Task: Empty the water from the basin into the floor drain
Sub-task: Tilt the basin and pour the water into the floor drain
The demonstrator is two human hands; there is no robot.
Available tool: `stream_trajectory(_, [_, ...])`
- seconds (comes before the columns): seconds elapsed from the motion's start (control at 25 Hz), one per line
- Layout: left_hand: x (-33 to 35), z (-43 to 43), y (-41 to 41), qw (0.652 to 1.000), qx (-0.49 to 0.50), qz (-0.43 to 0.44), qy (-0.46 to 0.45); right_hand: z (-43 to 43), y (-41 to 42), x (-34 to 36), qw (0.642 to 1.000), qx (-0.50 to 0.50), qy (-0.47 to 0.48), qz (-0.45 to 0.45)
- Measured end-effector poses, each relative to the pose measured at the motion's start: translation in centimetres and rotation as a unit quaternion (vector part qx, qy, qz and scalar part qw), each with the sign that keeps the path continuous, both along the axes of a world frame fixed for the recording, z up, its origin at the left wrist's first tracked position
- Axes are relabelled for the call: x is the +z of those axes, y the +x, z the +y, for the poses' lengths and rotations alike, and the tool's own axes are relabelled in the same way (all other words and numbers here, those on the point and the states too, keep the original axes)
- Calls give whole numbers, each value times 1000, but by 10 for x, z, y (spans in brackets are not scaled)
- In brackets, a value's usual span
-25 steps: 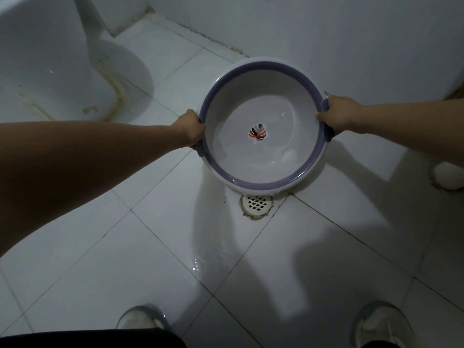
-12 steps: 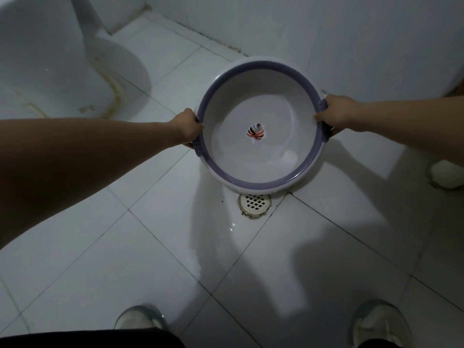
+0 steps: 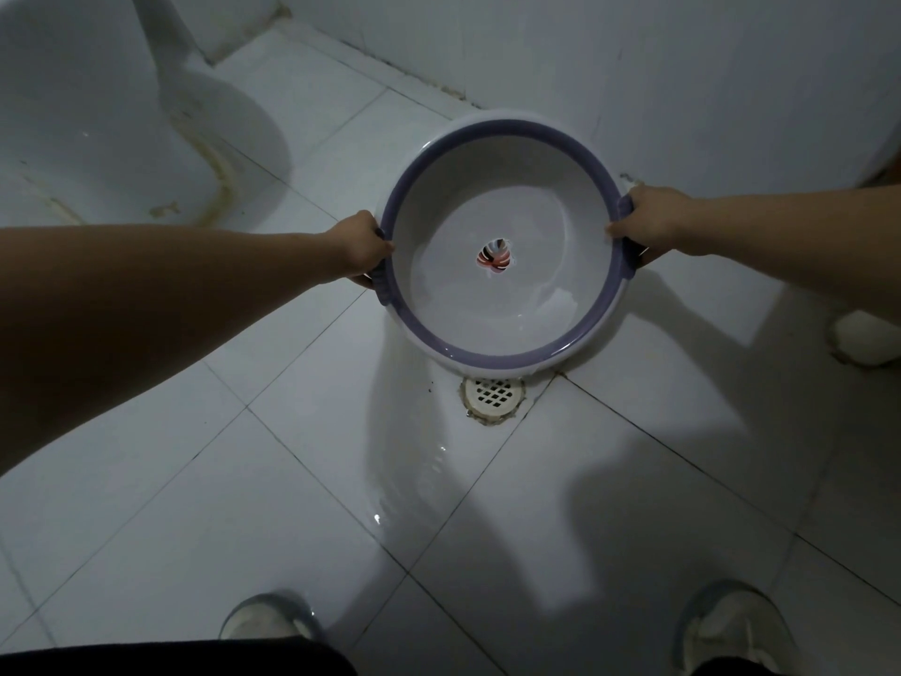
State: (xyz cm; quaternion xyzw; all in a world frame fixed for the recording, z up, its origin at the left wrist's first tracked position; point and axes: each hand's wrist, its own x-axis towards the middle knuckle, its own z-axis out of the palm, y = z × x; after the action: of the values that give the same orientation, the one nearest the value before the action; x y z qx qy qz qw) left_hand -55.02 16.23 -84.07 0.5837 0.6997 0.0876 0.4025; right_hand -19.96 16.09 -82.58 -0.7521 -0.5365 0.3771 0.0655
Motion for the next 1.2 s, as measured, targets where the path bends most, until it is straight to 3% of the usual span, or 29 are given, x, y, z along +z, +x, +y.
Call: stream_trajectory(1.2, [6,6,-6,999,-10,-3,43,6,3,2,998,0,53,41])
